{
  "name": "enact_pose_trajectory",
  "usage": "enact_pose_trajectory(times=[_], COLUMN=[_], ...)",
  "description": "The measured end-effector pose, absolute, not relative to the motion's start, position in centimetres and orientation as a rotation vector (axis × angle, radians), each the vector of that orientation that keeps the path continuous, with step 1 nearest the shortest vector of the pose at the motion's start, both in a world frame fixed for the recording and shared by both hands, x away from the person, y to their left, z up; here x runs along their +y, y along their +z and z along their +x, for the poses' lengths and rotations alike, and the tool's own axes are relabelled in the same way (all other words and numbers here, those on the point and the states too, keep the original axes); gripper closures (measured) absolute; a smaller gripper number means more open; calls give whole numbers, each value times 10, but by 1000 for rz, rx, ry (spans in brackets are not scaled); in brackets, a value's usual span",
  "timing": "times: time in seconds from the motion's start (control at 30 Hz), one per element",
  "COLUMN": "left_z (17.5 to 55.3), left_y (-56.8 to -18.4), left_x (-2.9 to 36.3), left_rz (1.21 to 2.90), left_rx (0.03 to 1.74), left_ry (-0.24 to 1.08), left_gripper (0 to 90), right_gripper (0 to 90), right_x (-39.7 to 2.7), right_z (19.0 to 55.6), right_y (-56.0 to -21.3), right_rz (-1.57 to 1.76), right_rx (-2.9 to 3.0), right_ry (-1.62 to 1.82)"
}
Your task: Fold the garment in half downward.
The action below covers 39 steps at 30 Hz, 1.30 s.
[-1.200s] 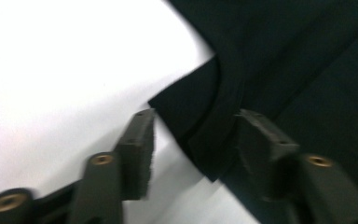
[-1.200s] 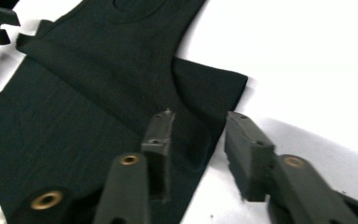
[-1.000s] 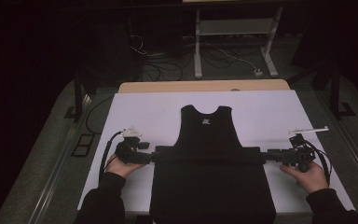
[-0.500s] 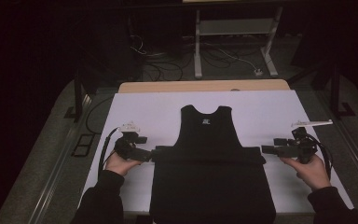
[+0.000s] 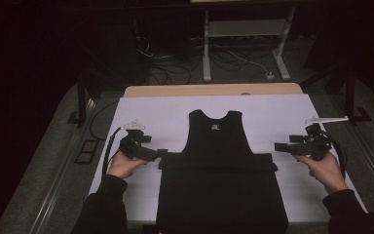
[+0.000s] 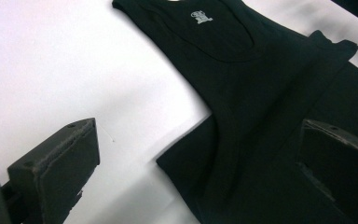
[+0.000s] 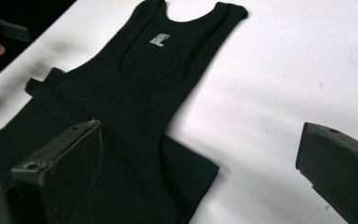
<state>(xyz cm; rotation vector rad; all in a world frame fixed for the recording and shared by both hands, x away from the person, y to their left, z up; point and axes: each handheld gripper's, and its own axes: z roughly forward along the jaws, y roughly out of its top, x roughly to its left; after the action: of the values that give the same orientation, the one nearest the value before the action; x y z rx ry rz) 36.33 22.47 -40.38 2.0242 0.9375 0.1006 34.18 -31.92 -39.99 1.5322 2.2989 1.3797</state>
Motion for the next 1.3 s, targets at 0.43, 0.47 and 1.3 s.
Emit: enact_pose_trajectory(times=[0.43,0.47,1.3], left_z=[376,377,405], left_y=[-401,-402,-386], left_x=[222,222,206], left_rz=[2044,2042,2101], left_rx=[944,948,908], left_ry=[84,81,81], left_gripper=[0,0,0], right_gripper=[3,3,3], right_x=[-318,-318,-299], right_z=[366,368,397], right_y=[-391,-391,-380], right_rz=[1517,1513,1463], right_rx=[2305,2310,2363], right_ry=[1383,1378,1312])
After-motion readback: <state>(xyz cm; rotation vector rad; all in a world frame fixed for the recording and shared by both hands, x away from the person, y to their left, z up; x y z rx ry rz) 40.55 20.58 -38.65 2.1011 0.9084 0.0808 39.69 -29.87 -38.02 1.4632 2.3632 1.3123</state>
